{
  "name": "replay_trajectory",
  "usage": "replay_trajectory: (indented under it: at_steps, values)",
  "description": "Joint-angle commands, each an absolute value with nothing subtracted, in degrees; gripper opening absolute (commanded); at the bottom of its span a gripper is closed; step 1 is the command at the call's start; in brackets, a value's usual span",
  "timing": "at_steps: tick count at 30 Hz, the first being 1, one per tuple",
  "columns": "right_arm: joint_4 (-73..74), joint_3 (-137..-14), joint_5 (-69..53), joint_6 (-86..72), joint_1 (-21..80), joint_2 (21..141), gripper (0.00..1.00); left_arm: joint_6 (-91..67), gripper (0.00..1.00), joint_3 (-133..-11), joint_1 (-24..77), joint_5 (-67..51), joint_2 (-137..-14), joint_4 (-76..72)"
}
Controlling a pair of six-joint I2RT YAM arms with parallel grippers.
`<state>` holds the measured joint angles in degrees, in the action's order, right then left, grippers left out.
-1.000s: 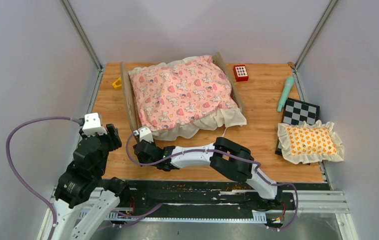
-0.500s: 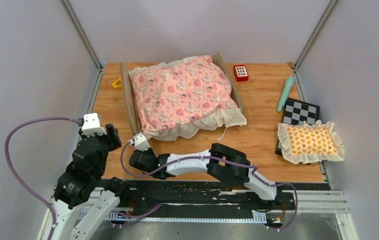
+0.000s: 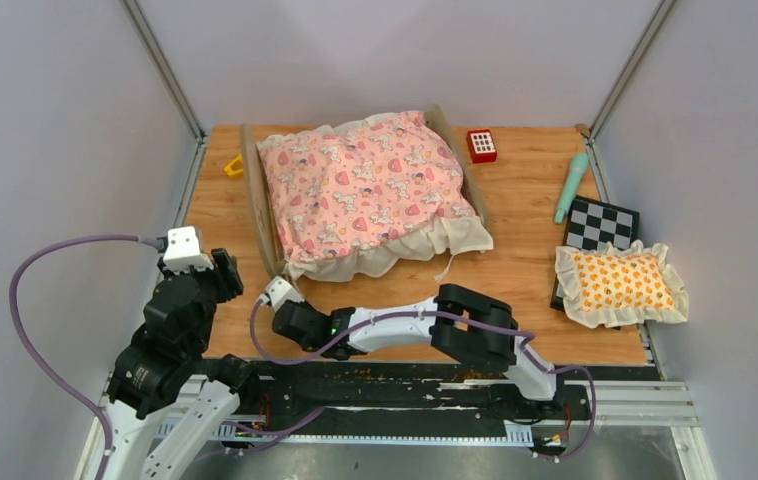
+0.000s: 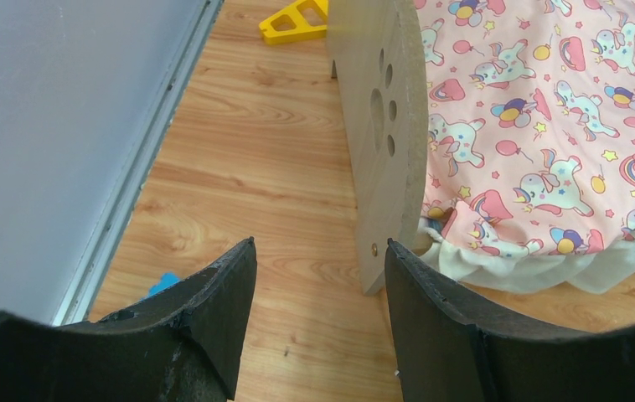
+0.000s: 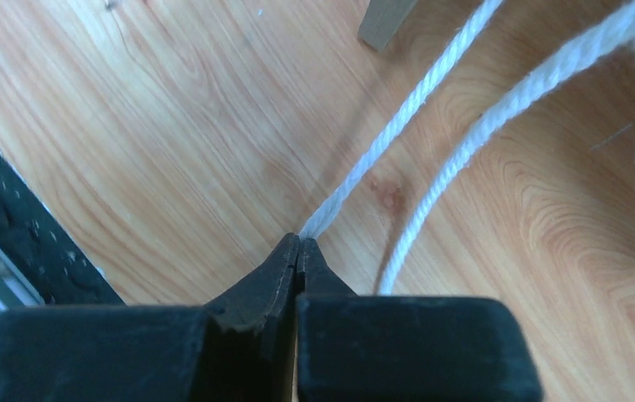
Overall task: Set up the pet bed
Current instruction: Tie the ropes to the bed frame.
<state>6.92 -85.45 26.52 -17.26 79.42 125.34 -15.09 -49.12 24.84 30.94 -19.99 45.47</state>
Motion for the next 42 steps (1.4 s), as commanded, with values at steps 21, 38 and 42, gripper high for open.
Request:
replay_trajectory:
  at_steps: [21,38,42]
  values:
    - [26.6,-91.3,-9.5,7.1,66.8,115.4,0.0,-15.4,0.65,-49.0,25.0,30.9,-18.7,44.3]
    - [8.1,-87.4,-7.5,-8.4,69.8,117.0,0.36,-15.6,0.65,-48.8,25.0,30.7,-18.9,44.2]
    - [5.0,-87.2,-5.0,-10.6,69.8,118.0,0.38,-15.5,0.65,-48.7,25.0,30.5,-19.0,44.1]
